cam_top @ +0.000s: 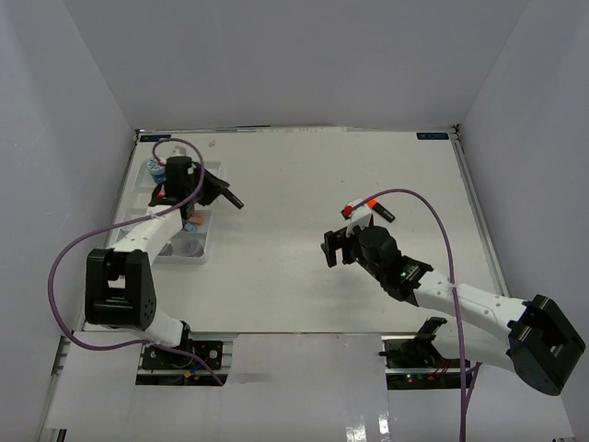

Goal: Sort the stationery into containers
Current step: Place the pen in the storage box.

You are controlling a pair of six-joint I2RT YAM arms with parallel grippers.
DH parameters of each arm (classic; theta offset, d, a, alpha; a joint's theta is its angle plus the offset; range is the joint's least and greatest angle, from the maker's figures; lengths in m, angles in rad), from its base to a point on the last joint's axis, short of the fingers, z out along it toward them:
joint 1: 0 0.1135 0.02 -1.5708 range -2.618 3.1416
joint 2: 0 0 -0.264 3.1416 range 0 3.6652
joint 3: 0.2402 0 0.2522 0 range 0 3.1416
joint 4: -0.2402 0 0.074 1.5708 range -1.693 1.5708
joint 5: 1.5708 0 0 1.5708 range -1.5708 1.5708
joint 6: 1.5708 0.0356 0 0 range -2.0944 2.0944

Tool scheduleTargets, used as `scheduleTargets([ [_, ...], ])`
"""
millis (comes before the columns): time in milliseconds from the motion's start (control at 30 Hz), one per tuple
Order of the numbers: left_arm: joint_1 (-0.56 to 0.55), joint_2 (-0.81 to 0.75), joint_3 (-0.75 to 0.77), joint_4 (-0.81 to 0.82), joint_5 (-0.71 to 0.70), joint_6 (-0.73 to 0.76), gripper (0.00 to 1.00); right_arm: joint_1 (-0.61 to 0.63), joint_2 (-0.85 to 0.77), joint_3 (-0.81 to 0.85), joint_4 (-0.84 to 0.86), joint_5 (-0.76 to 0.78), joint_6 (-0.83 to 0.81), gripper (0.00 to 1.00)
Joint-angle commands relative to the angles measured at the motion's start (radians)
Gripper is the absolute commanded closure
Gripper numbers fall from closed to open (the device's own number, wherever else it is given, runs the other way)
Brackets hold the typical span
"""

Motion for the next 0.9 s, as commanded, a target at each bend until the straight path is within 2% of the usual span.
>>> scheduleTargets([
  [0, 0.183, -0.046, 0.027, -0.02, 0.025, -0.022, 0.88, -0.005, -0.022, -0.038, 0.034, 0.077, -0.066, 0.1],
  [133, 0.344, 0.019, 0.018, 0.049, 0.063, -0.087, 0.86, -0.005, -0.021, -0.053, 0.042, 0.091, -0.081, 0.1],
  [467, 0.418, 0.227, 0.113, 0.112, 0.036, -0.127, 0.79, -0.011, -0.036, -0.07, 0.044, 0.089, -0.105, 0.1],
  [567, 0.424, 0.26, 0.131, 0.108, 0.033, -0.142, 0.73, -0.014, -0.039, -0.075, 0.044, 0.094, -0.105, 0.1],
  [700, 0.424, 0.263, 0.13, 0.086, 0.034, -0.156, 0.58, -0.018, -0.034, -0.072, 0.044, 0.112, -0.112, 0.1],
  [867, 0.424, 0.228, 0.133, 0.039, 0.017, -0.115, 0.45, -0.032, -0.016, -0.047, 0.025, 0.16, -0.118, 0.1],
])
